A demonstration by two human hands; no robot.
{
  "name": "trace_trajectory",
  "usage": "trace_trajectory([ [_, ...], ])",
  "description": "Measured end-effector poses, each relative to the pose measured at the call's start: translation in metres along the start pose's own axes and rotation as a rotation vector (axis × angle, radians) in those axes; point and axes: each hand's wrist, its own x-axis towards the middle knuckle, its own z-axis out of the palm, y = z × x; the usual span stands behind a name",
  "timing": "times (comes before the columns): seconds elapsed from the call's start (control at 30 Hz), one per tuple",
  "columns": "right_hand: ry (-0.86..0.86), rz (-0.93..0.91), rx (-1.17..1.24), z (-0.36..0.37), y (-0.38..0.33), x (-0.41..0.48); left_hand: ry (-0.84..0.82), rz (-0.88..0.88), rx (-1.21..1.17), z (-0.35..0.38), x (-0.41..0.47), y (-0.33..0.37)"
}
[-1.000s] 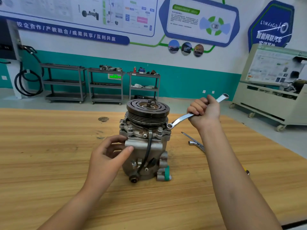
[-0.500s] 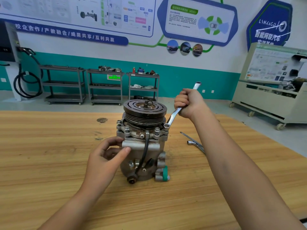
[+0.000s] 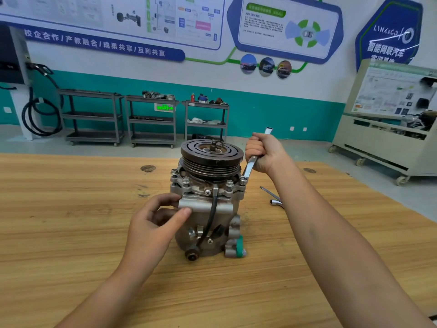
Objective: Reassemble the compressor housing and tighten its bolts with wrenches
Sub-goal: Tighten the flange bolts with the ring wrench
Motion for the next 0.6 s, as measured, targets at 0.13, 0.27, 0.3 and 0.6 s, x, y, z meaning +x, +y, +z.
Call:
trace_trajectory([
  [0.13,0.041,-0.096,0.165,-0.018,0.003,-0.006,0.01,0.007,0.011,0.0,0.0,0.001],
  [0.27,0.076,-0.331,0.329,-0.042,0.008,-0.032,0.013,0.017,0.01,0.001,-0.002,0.001],
  [0.3,0.077,-0.4,0.329,-0.044,0.01,-0.041,0.013,0.018,0.013,0.002,-0.002,0.001],
  [0.6,-0.039,-1.117,-0.167,-0.048,0.088,-0.116,-0.001,0.048,0.008,0.004,-0.002,-0.001],
])
